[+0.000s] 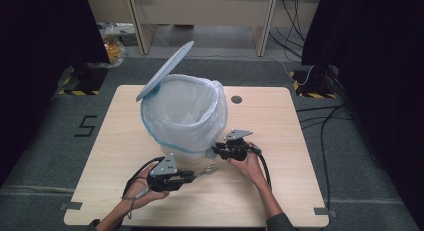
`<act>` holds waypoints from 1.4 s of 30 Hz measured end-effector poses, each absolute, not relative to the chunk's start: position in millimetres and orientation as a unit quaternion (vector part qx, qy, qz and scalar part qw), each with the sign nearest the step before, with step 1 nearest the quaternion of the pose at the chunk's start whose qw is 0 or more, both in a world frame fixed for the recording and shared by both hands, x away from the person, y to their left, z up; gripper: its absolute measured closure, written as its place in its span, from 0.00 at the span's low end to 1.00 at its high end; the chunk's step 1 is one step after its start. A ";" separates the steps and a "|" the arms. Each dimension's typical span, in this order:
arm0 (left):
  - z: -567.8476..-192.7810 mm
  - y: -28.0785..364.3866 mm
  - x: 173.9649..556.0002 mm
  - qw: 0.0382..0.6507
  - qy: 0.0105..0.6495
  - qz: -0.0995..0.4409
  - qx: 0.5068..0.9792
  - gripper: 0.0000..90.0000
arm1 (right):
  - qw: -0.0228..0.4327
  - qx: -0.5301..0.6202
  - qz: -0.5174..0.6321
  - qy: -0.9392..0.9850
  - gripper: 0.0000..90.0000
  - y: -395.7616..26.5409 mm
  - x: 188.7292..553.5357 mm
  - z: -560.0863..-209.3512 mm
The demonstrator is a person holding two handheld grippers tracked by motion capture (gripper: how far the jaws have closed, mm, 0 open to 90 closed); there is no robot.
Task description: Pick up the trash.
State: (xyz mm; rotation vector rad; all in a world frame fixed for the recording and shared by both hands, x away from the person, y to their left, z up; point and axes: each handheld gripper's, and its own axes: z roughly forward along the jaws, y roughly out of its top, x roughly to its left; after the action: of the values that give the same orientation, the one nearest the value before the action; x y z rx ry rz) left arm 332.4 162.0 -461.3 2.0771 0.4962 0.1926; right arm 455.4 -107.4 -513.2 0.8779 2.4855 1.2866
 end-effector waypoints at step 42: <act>-359.8 161.9 336.2 0.518 0.158 0.132 0.830 0.88 | 0.105 0.295 0.435 0.844 0.80 -107.4 455.5 -513.0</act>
State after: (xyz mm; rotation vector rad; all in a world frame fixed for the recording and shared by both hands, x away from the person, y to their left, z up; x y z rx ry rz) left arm 336.2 161.9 -359.8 1.9929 0.3799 0.3173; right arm 455.5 -107.4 -513.0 0.8700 2.4877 1.2824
